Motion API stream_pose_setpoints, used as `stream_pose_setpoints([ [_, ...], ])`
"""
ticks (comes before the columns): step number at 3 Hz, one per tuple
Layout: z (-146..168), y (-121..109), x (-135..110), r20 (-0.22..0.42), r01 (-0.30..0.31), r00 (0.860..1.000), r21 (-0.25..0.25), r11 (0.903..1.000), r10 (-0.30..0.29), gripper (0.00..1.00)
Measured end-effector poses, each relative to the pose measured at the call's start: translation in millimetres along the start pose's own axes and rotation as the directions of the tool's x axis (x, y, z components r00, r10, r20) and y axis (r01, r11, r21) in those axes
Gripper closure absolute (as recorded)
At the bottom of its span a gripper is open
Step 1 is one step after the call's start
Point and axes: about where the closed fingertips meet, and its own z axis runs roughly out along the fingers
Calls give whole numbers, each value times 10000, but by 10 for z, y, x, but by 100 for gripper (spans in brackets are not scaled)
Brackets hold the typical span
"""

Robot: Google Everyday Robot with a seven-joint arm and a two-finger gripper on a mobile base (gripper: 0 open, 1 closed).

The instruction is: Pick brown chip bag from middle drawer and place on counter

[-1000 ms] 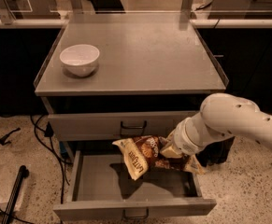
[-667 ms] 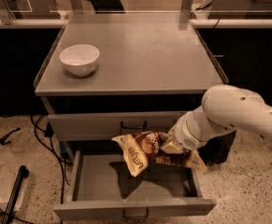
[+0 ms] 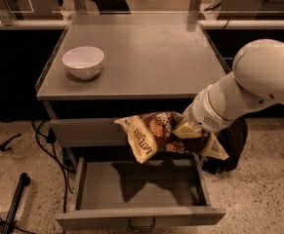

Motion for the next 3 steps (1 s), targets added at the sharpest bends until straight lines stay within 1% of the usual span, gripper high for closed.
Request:
stream_pose_setpoints([
  [1,-6,-1,-5,-6,-2,10000,9,10000,2,100],
  [2,-328,-69,-227,43,136,9999,415,9990,-138,100],
  [3,-836,-180,-603,170,581,9980,1052,9927,-602,100],
])
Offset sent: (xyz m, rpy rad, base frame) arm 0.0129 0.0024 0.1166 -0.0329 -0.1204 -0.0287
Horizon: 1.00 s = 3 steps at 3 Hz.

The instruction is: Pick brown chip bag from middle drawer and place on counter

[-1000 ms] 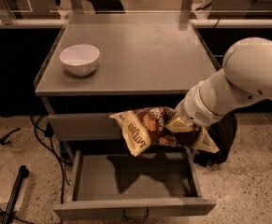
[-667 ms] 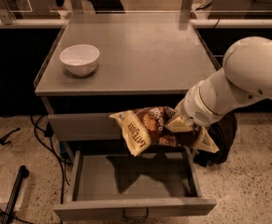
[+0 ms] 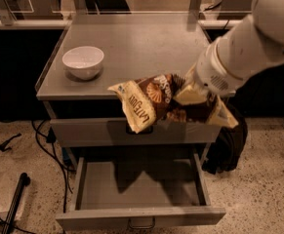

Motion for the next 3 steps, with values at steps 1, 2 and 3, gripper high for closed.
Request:
stream_pose_setpoints([
  [1,-352,-338,-374,384,601,9972,922,9939,-639,100],
  [2,-327,-671,-618,1009,1087,9869,1587,9813,-1257,100],
  [3,-98,-973,-787,1476,1279,9758,2138,9685,-1615,100],
])
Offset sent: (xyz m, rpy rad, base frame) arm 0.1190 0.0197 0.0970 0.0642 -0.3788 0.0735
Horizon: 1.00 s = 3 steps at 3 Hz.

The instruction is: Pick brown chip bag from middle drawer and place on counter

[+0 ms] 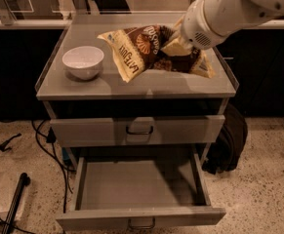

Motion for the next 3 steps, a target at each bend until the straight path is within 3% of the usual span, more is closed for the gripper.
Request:
stream_pose_setpoints([
  [1,347,-232,-4,385,7,9993,391,9992,-22,100],
  [3,903,-582,201,400,-736,9967,817,9939,706,100],
])
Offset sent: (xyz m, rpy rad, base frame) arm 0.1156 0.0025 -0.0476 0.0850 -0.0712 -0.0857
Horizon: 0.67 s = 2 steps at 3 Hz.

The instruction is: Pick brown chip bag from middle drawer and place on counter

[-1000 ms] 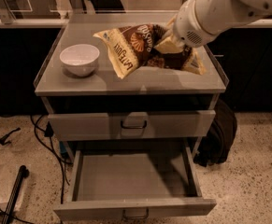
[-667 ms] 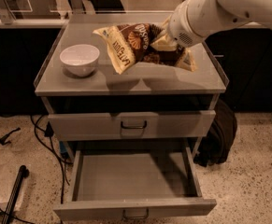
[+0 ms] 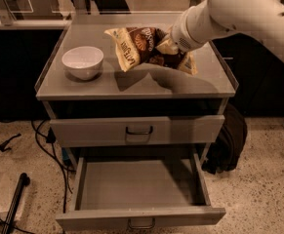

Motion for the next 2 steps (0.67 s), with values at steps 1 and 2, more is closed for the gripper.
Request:
stream_pose_setpoints([
  [1,190,-73,148,-247,-391,9989,83,9992,393,100],
  [2,384,-68,392,-627,-940,9936,42,9956,941,100],
])
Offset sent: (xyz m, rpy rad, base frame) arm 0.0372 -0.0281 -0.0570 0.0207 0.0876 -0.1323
